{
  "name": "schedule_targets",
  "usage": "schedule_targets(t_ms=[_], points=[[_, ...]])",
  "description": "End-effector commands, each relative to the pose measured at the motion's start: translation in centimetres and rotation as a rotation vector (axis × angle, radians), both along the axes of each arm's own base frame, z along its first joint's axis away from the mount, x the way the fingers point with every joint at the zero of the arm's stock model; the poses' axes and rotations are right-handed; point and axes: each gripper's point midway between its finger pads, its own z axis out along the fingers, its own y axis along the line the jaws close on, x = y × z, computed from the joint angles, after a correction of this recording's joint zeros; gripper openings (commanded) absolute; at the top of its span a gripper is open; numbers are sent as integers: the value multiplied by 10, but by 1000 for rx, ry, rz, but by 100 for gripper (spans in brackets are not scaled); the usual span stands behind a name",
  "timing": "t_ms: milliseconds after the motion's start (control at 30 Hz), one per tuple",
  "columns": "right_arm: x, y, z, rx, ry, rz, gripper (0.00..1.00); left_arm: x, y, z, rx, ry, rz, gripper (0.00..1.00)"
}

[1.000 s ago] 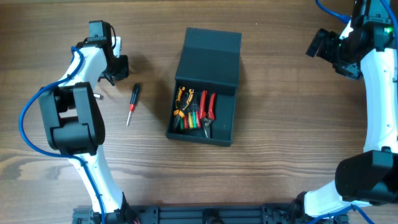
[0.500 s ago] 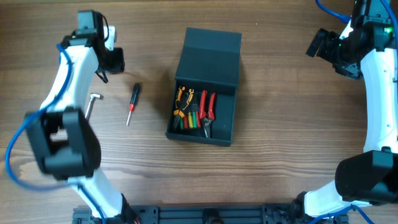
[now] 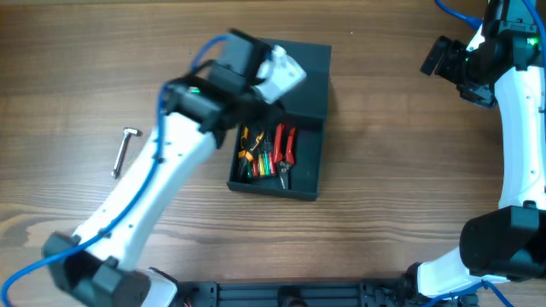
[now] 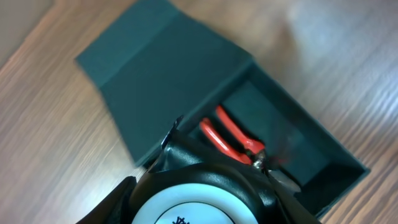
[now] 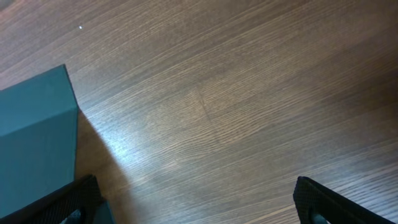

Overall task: Pack container
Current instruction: 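Carry the tape measure into the green box and release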

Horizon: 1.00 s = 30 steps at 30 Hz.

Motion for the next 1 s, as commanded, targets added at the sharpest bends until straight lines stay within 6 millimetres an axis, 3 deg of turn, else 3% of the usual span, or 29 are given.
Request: schedule_targets(t_ms=[0, 267, 367, 500, 633, 667, 700, 967], points=[[0, 1, -6, 6, 12, 12, 100, -7, -28, -48, 161, 29, -213, 4], [0, 1, -6, 6, 12, 12, 100, -12, -44, -152, 287, 210, -384, 4], [0, 1, -6, 5, 12, 13, 100, -10, -51, -165, 288, 216, -394, 4], [2, 1, -5, 4, 4, 13, 100, -8, -62, -165, 258, 194, -409, 7], [4, 0, -4, 2, -4, 13, 100, -3, -67, -163, 243, 165, -407, 32], [4, 0, -4, 2, -6, 13, 100, -3, -68, -163, 241, 163, -405, 48], [4, 0, -4, 2, -7, 14, 100, -4, -69, -163, 242, 164, -408, 100], [4, 0, -4, 2, -7, 14, 100, -5, -72, -155, 200, 184, -296, 100]])
